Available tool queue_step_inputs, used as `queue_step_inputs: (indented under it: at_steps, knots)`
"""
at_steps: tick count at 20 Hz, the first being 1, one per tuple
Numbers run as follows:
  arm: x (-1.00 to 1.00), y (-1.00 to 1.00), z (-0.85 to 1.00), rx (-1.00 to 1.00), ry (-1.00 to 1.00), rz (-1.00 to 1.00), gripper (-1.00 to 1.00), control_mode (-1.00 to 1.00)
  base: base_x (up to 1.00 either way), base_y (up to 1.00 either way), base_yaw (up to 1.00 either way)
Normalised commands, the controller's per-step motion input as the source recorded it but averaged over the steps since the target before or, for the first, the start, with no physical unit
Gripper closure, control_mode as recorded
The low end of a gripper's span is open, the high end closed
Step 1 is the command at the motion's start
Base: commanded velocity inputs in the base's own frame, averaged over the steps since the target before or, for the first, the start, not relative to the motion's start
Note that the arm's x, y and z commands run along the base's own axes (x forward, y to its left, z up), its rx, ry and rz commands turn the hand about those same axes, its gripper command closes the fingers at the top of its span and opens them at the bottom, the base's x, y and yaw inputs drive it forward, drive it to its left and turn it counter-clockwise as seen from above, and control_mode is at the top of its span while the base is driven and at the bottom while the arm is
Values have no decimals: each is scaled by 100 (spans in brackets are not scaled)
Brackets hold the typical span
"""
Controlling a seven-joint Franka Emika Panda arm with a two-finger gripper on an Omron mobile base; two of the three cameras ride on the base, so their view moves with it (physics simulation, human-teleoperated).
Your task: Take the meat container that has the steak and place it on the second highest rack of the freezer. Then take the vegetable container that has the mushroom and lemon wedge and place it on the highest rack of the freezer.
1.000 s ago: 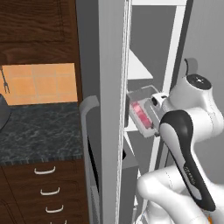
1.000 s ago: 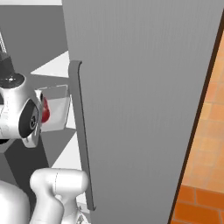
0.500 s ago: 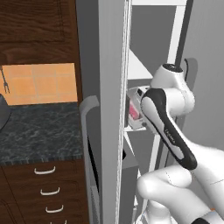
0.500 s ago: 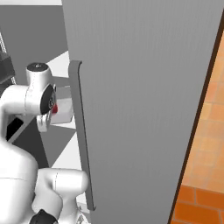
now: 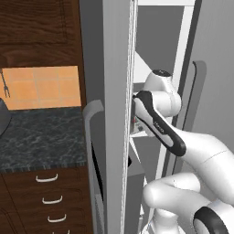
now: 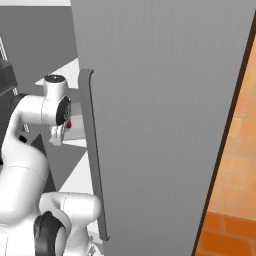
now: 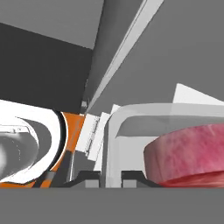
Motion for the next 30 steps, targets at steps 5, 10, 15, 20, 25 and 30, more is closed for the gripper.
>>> queue_step_inputs:
  at_steps: [5,10,15,20,25,30]
  knots:
    - [33,0,-41,-2,0,0,100,-100,0,0,0]
    - [59,0,-29,-2,1,0,100,-100,0,0,0]
    - [66,0,-32,0,0,0,100,-100,0,0,0]
    - [61,0,-38,-1,0,0,100,-100,0,0,0]
    - [61,1,-29,-3,0,0,100,-100,0,0,0]
    - [48,8,-38,-10,-3,0,100,-100,0,0,0]
